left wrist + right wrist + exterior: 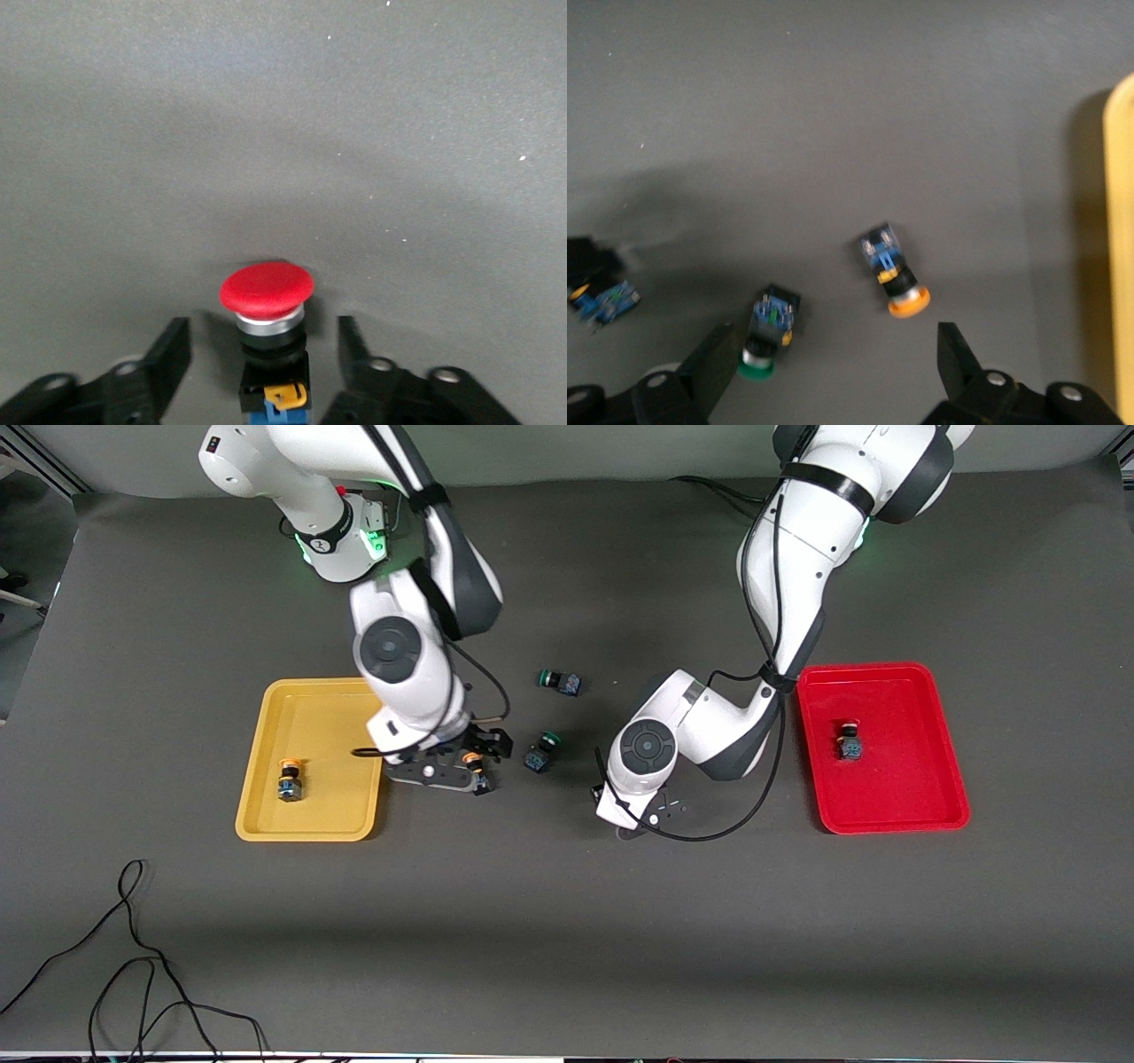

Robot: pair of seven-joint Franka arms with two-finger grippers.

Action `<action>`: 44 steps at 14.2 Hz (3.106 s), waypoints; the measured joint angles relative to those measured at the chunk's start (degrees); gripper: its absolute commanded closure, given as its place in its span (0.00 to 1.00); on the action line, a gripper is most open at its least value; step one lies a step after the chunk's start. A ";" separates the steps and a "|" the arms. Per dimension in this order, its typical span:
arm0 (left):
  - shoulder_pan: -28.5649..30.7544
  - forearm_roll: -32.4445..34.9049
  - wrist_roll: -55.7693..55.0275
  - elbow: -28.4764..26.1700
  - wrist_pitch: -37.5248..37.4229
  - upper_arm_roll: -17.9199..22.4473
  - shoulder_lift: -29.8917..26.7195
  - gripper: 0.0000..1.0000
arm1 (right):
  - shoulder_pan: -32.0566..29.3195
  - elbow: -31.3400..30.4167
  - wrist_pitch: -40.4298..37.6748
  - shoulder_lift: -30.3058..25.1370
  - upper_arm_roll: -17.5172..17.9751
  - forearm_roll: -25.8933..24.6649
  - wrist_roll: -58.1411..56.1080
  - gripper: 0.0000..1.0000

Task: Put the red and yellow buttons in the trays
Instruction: 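Grasp the red button with the left gripper while the right gripper grasps yellow, then carry the red button to the red tray while the right gripper carries yellow, then lower and release the red button while the right gripper releases the yellow button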

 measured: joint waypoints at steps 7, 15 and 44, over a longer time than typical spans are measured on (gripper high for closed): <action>1.56 0.63 2.86 1.44 -12.60 0.75 -4.39 1.00 | 0.07 -9.46 17.65 6.54 3.21 2.56 -7.58 0.00; 24.09 7.60 40.93 -15.78 -26.58 2.07 -28.52 1.00 | -0.16 -8.96 18.95 10.35 3.89 14.43 -21.43 0.95; 41.08 5.00 52.06 -16.43 -25.20 -6.60 -41.25 0.00 | -6.68 -16.87 -1.50 9.10 -17.06 25.10 -54.81 0.00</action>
